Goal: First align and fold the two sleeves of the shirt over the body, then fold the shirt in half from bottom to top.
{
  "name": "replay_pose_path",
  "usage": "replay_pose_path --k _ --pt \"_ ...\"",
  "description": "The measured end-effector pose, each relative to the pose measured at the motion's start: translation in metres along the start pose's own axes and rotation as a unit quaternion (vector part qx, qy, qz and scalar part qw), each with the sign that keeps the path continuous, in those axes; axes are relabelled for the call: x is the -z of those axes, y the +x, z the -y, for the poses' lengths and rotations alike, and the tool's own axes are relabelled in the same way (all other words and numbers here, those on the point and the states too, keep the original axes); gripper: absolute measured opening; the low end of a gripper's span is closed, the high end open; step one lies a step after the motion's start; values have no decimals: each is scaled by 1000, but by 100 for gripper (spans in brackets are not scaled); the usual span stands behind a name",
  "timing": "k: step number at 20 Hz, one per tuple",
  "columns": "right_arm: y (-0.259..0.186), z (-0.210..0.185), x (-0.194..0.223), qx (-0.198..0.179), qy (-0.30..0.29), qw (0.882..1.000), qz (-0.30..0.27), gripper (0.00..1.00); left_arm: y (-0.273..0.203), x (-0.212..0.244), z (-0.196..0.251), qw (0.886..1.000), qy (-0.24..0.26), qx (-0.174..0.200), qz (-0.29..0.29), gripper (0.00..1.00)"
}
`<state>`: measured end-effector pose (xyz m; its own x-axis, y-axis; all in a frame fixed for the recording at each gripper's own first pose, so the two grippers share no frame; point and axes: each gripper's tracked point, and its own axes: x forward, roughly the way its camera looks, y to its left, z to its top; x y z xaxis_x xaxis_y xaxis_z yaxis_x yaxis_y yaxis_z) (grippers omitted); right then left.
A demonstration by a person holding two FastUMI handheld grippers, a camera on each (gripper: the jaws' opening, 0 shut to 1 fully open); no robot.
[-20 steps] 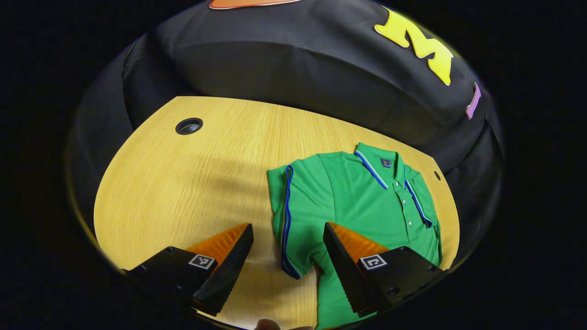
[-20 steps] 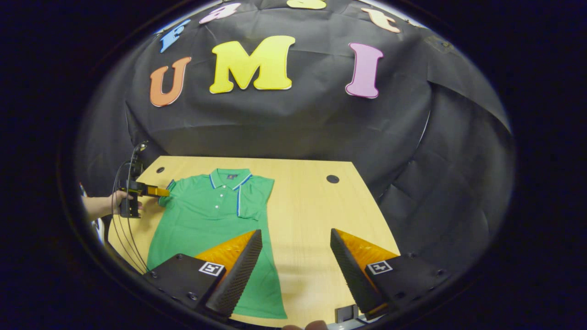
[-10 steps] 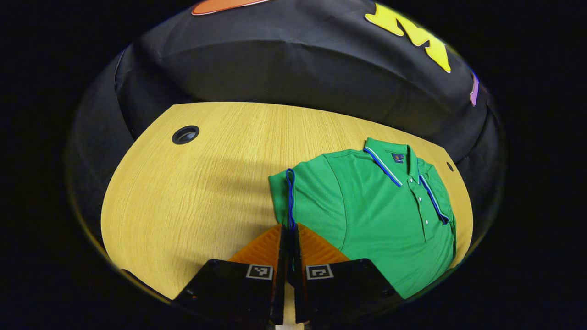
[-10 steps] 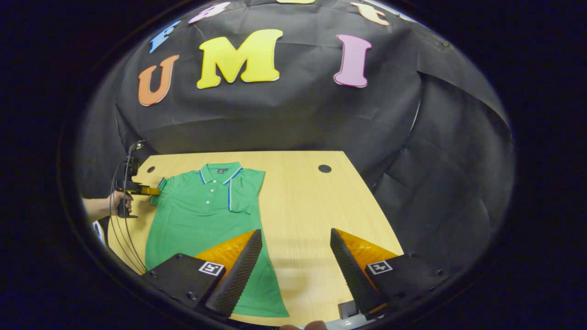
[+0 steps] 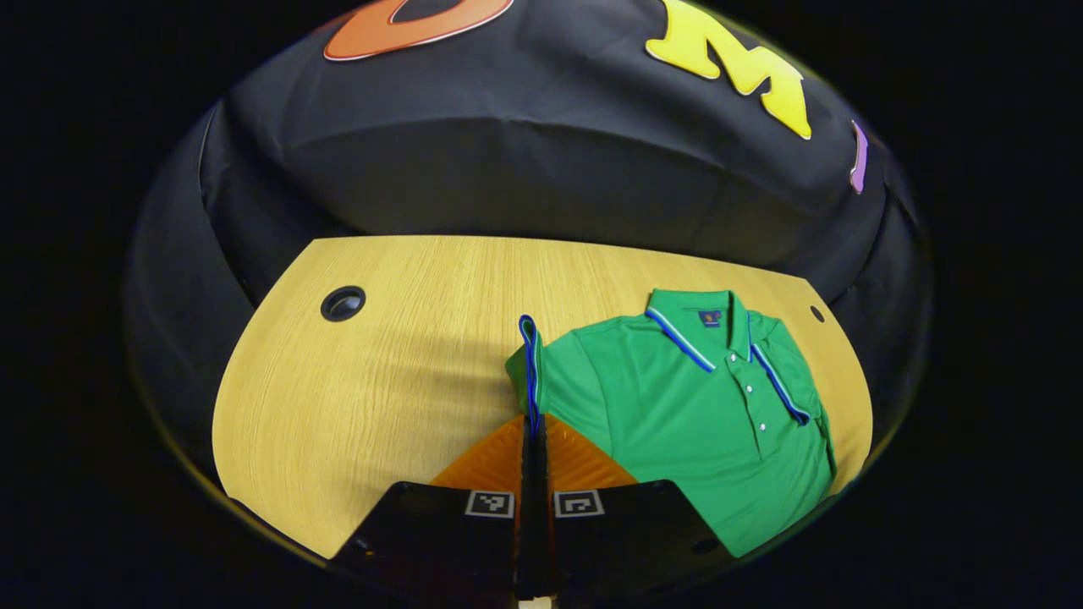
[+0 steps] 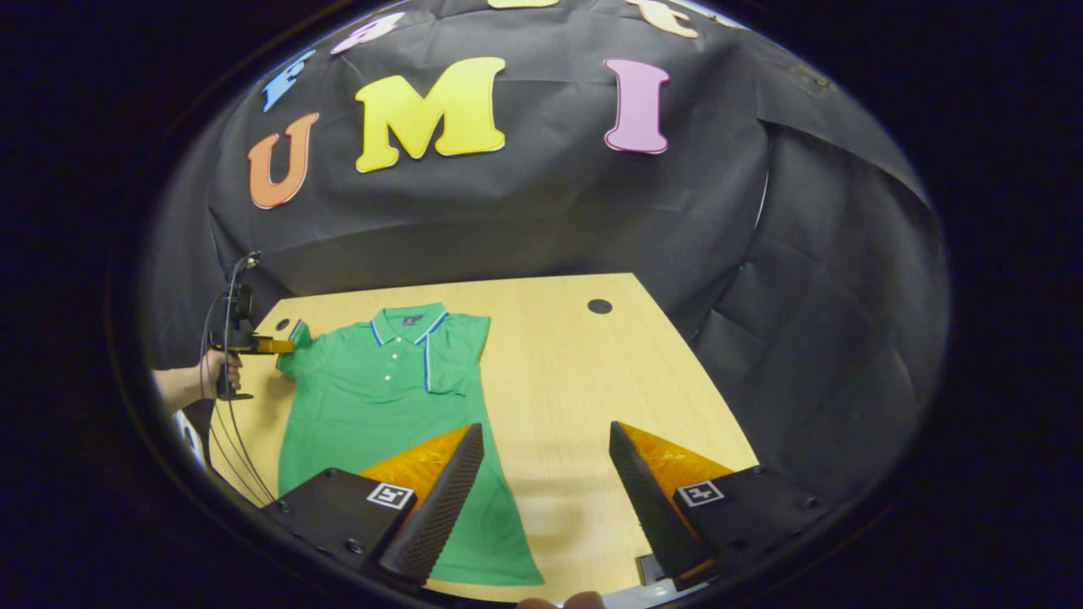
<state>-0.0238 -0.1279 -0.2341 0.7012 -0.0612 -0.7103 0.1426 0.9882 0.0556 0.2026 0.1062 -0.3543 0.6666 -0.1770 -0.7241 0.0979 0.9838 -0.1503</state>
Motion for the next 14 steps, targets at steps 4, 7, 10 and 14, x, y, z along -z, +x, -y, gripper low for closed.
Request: replay_pose_path --k 4,7,10,14 --pt "-7 9 -2 2 4 1000 12 97 -6 -14 24 1000 17 11 10 4" --pt "-13 22 0 9 11 1000 15 96 -6 -21 52 999 23 25 12 3" --pt "-20 39 -1 19 21 999 21 96 1 -19 80 999 26 33 4 4" --pt "-27 63 0 40 25 998 31 96 9 -14 108 999 24 37 -2 3"
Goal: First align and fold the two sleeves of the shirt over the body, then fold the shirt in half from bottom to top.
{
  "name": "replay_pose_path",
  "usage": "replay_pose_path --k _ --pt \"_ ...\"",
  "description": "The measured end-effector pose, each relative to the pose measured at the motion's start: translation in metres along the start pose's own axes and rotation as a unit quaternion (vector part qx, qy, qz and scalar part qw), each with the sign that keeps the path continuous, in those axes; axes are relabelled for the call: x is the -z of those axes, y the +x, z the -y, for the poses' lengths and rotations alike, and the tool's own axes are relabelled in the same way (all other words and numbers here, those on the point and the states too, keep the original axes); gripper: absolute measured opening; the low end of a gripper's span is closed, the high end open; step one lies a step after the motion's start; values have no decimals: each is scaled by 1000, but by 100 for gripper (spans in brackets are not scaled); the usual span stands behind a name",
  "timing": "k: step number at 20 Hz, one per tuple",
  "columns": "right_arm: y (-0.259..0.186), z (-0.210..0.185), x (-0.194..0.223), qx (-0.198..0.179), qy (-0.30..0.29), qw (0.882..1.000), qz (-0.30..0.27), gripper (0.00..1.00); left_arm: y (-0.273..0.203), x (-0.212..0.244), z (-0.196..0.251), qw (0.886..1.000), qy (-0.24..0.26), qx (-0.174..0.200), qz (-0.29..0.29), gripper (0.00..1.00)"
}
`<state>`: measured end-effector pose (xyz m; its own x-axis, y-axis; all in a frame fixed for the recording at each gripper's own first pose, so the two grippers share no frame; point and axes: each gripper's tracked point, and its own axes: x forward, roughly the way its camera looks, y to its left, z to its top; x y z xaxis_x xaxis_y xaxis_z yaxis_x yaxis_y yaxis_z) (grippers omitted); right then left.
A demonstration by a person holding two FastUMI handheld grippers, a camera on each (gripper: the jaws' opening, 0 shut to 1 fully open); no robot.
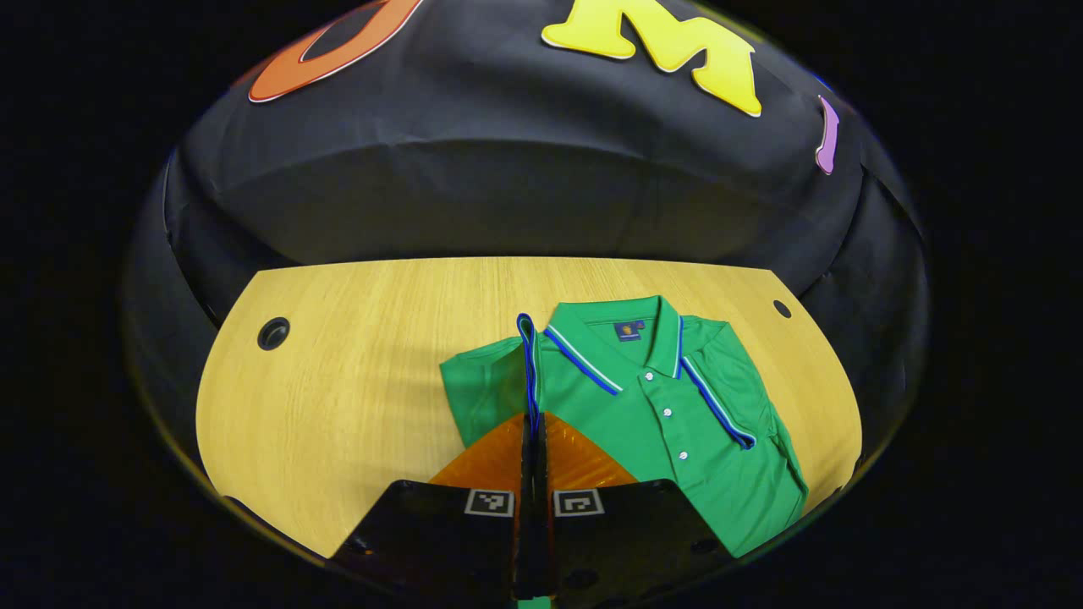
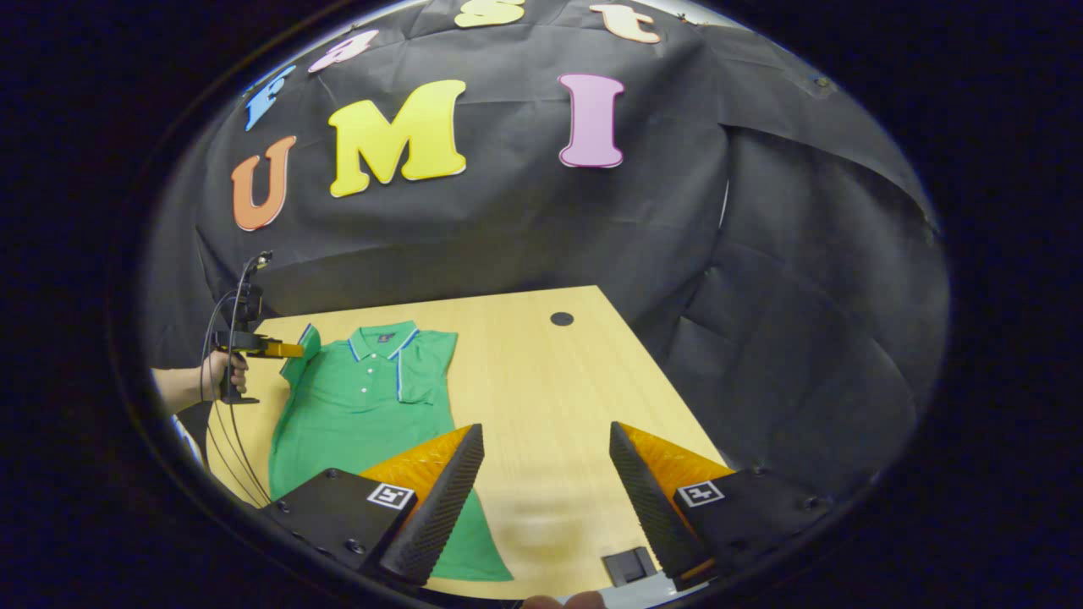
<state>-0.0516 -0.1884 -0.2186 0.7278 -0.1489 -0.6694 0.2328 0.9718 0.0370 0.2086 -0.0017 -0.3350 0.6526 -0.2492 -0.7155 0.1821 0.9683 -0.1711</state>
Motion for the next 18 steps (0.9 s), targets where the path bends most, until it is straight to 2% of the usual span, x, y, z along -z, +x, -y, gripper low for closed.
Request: replay_pose_path --k 1,5,6,8,9,10,12,15,18 --pt "1 3 3 2 3 1000 -1 93 3 1 4 1000 1 -4 1 4" --pt "-1 8 12 -3 6 1000 -4 96 10 14 25 1000 -9 7 -15 7" --pt "-1 8 13 -6 2 1000 -4 96 10 15 28 1000 -14 10 -13 2" --pt "1 6 11 -13 -3 1000 0 96 3 15 35 1000 -26 14 -10 43" --pt "3 4 9 -17 -4 1000 2 96 -1 16 34 999 -31 8 -8 52" --pt "5 0 9 -23 -5 1000 3 96 -6 16 32 999 -34 1 -2 72" --pt "8 -8 7 -36 -10 999 7 96 -22 18 31 999 -45 -1 4 93" --pt "13 -29 8 -60 -25 998 8 96 -52 30 28 998 -68 -5 7 94" --pt "14 -50 8 -85 -46 995 11 96 -89 48 18 998 -60 -23 12 94"
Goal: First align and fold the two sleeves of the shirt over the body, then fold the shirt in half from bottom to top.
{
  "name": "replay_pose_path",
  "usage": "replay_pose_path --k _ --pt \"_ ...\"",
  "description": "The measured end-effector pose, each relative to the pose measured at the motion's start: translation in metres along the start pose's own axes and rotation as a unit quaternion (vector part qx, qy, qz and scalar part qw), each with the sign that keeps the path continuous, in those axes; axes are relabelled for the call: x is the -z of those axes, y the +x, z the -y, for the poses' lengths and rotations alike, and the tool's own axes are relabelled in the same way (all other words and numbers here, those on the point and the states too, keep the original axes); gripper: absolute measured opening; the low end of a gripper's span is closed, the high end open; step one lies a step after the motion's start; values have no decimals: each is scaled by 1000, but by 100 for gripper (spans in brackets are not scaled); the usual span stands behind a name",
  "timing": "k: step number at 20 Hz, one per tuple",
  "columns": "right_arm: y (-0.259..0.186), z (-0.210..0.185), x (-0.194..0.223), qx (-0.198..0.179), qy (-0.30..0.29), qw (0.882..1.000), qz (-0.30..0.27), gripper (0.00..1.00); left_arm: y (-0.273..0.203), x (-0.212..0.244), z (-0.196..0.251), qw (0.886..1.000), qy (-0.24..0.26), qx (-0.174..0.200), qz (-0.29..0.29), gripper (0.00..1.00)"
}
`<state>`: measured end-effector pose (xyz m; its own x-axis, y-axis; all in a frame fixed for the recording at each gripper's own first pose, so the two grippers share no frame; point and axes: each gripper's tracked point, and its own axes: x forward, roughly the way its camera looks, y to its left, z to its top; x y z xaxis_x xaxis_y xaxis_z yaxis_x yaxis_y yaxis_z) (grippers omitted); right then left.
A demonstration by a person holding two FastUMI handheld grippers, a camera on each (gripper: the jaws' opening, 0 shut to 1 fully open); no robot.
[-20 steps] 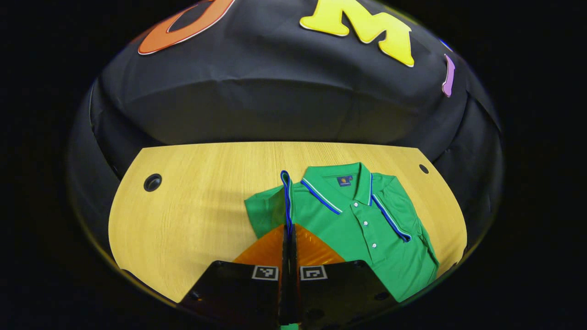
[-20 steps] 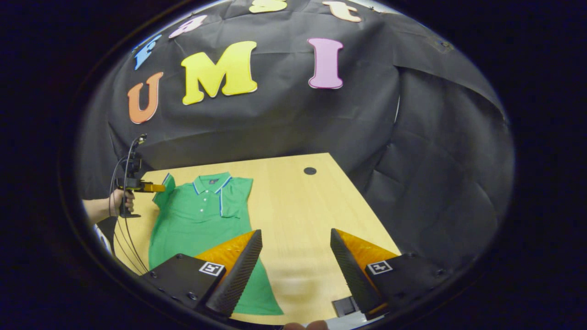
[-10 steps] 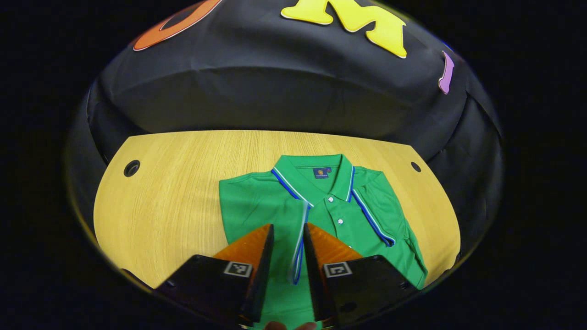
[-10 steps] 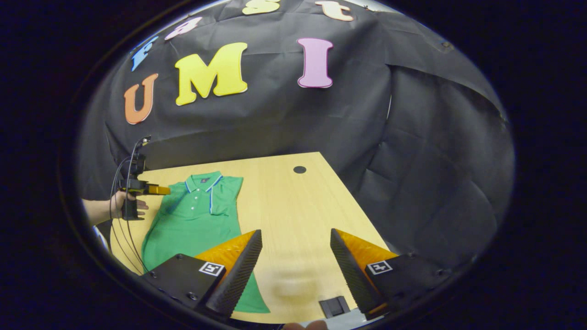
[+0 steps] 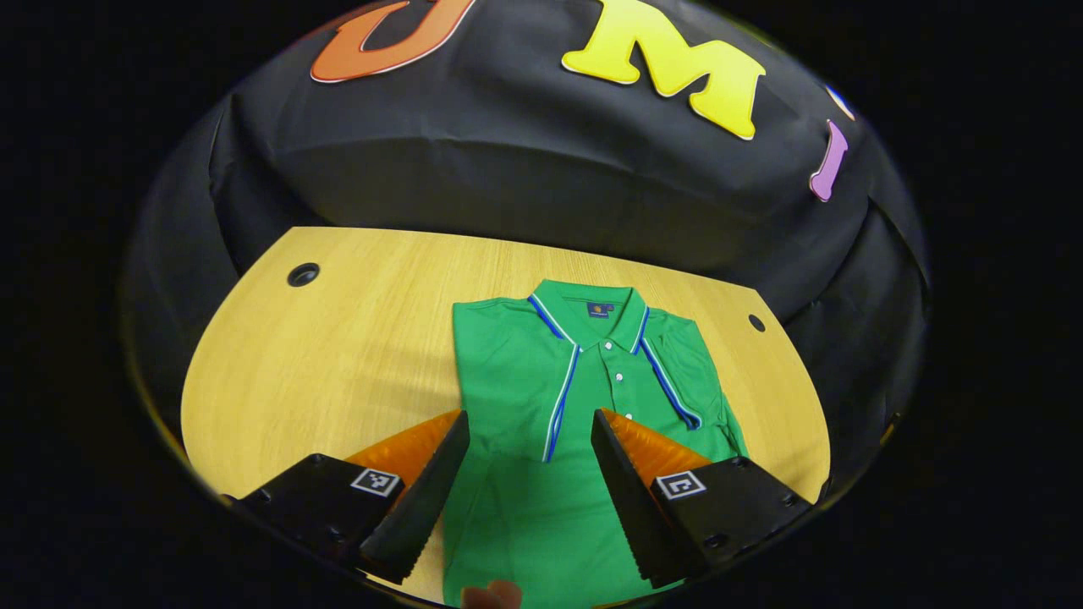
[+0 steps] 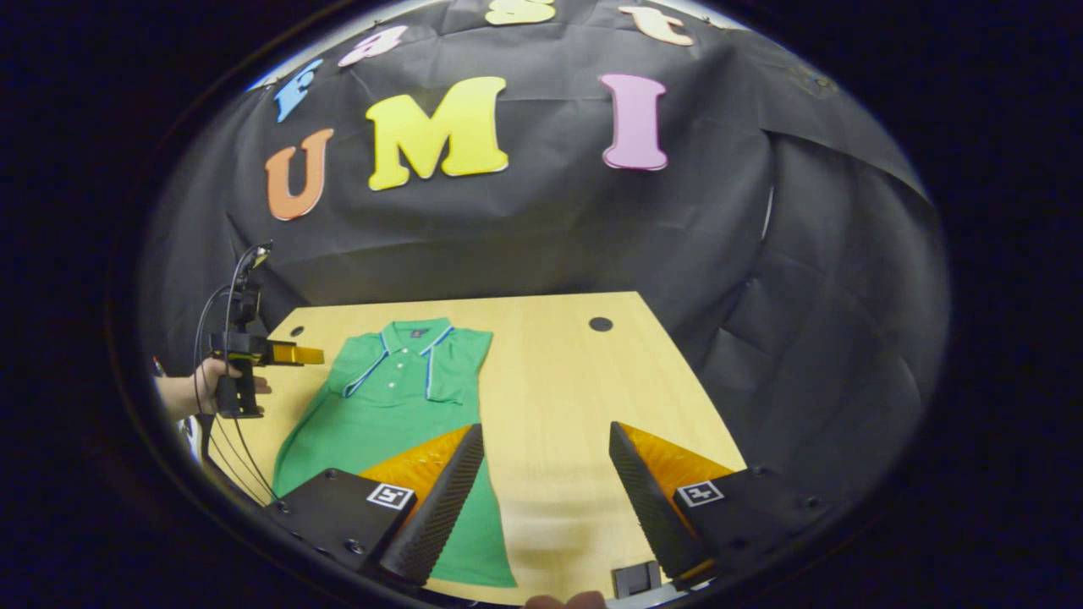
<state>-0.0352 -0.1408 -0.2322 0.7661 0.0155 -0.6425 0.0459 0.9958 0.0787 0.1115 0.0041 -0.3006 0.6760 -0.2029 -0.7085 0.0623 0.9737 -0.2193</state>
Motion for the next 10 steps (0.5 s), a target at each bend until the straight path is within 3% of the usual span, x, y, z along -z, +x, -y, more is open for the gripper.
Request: replay_pose_path --k 4,10 --pt "2 -26 3 -29 -28 999 -1 96 -55 31 -12 1000 -8 -15 -1 95" --pt "-8 -39 21 -47 -89 995 -12 94 -126 87 -35 998 21 -51 -9 95"
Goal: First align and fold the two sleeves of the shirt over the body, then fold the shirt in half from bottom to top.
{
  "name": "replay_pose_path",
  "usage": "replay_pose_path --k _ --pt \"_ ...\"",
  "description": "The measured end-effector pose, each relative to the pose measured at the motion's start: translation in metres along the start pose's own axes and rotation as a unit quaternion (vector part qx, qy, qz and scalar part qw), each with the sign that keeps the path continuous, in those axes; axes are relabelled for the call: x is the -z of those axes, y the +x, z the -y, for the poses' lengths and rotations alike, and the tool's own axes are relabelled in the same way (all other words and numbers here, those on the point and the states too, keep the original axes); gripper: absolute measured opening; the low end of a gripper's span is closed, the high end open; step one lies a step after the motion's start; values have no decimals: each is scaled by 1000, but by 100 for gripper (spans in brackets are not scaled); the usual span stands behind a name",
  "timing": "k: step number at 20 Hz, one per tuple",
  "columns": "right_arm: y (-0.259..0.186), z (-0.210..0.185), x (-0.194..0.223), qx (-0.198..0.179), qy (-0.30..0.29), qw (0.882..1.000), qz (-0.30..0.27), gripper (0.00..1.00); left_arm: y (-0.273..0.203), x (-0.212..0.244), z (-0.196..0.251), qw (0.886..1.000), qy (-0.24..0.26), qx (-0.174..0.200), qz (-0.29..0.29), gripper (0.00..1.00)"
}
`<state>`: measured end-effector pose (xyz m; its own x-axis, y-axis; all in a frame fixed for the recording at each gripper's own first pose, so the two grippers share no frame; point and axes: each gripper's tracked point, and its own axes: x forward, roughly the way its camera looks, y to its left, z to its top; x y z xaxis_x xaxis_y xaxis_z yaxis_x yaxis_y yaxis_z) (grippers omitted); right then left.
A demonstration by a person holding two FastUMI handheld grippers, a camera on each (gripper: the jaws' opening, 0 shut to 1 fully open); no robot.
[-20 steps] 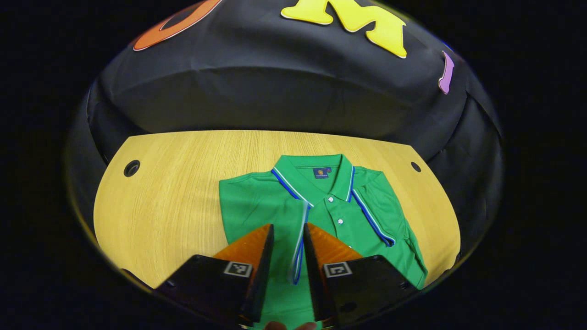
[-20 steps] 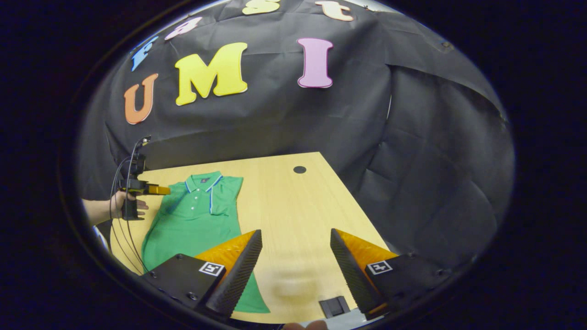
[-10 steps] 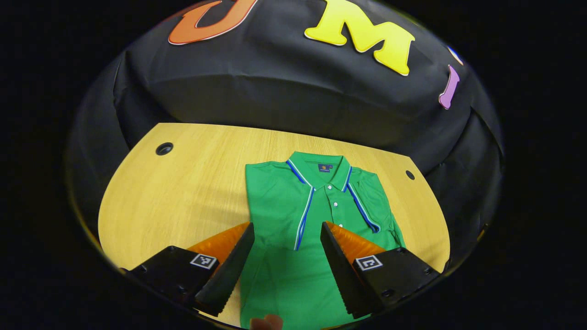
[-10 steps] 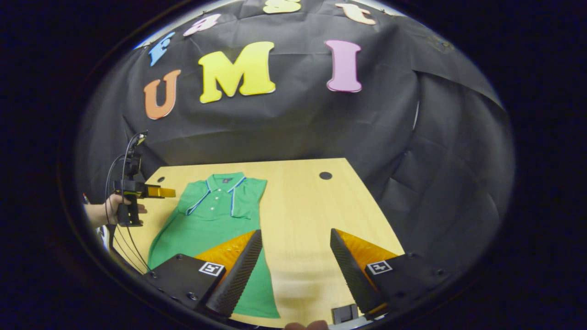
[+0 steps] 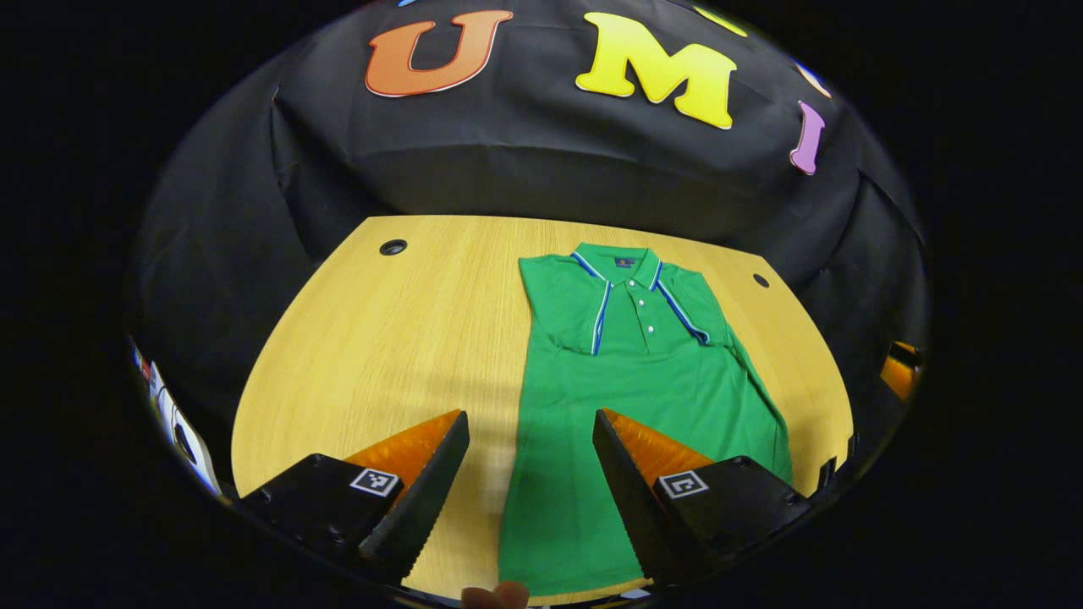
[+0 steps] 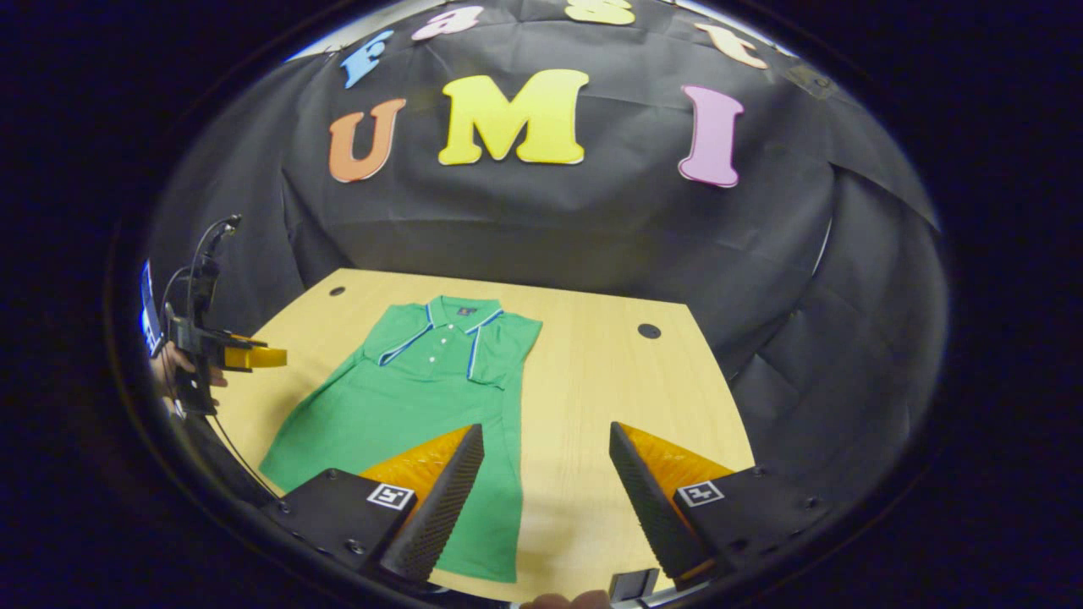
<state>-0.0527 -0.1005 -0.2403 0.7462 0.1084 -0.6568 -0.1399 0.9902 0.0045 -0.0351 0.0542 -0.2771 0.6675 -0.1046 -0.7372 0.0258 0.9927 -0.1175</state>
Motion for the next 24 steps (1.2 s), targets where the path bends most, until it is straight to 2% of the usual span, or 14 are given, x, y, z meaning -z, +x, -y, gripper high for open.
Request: replay_pose_path --k 1,2,5,9,11,14,16,17,18,19,23,24 --pt "-2 -3 5 -5 -2 1000 -6 96 -9 11 0 1000 -4 3 -5 95" --pt "-2 -7 13 -9 -4 1000 -14 94 -17 25 3 1000 -11 8 -14 96" --pt "-6 -19 38 -29 -16 999 -40 96 -34 68 8 998 -21 21 -50 96" --pt "-12 -37 82 -67 -43 993 -84 96 -52 124 15 994 4 48 -103 96" --pt "-18 -43 110 -84 -54 988 -116 96 -57 148 13 990 32 51 -125 96" --pt "-23 -48 159 -94 -62 979 -168 94 -58 178 16 985 65 62 -150 96" --pt "-24 -51 181 -98 -62 973 -199 94 -57 191 16 982 68 63 -167 100" --pt "-23 -52 187 -99 -69 971 -205 97 -57 197 18 981 70 63 -169 96" --pt "-23 -53 192 -100 -79 969 -211 94 -56 200 18 981 74 62 -169 97" --pt "-19 -57 199 -104 -88 967 -218 97 -55 204 19 980 77 63 -170 97" --pt "-9 -61 216 -104 -88 963 -235 96 -48 207 16 981 87 54 -167 97" --pt "-6 -63 218 -105 -88 962 -236 94 -47 209 17 980 87 55 -169 97"
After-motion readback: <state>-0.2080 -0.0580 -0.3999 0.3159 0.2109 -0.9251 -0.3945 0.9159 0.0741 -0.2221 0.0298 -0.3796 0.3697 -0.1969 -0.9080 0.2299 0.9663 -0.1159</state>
